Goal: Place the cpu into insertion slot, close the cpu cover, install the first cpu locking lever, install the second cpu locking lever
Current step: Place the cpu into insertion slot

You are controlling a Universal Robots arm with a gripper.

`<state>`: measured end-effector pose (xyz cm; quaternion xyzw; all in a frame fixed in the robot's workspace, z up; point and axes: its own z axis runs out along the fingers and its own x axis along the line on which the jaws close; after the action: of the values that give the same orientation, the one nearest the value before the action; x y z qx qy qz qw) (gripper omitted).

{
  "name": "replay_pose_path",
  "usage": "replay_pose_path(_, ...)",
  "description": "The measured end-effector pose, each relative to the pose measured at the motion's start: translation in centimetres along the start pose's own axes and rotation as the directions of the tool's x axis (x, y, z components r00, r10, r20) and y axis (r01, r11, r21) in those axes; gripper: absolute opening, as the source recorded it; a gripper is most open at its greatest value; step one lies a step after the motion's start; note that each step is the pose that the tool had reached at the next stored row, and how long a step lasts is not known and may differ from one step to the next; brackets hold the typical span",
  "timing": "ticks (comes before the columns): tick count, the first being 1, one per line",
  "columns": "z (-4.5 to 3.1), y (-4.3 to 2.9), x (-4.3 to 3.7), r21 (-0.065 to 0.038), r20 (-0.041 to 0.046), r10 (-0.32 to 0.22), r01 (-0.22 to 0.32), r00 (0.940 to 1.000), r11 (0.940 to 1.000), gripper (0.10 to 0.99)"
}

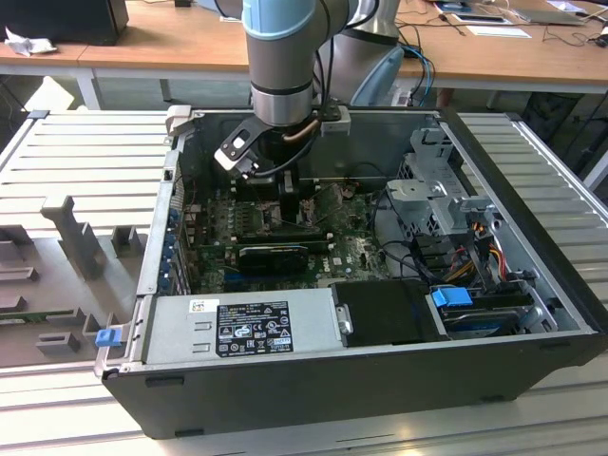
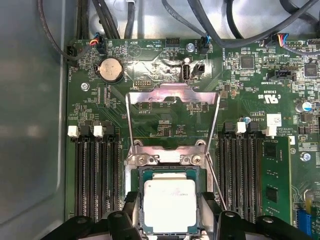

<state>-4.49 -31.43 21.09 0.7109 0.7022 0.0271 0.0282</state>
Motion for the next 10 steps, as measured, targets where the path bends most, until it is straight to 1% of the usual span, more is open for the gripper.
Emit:
replay_pose_path(1,-0.11,0.01,0.00,0.000,0.0000,0.000,0.000,1.0000,1.0000,0.608)
replay_pose_path(3,-0.19,0.03,0.00,0.000,0.0036,0.000,0.000,1.0000,1.0000,0.592)
replay_pose_path(4,-0.20,0.03,0.00,0.000,0.0041,0.000,0.000,1.0000,1.0000,0.525)
replay_pose_path(5,-0.21,0.03,0.00,0.000,0.0046,0.000,0.000,1.0000,1.0000,0.525)
replay_pose_path(6,-0.25,0.04,0.00,0.000,0.0059,-0.001,0.001,1.0000,1.0000,0.400)
replay_pose_path(8,-0.29,0.04,0.00,0.000,0.0067,-0.001,0.001,1.0000,1.0000,0.282)
replay_pose_path(9,-0.30,0.04,0.00,0.000,0.0068,-0.001,0.001,1.0000,1.0000,0.282)
replay_pose_path(10,-0.32,0.04,0.00,0.000,0.0070,-0.001,0.001,1.0000,1.0000,0.161)
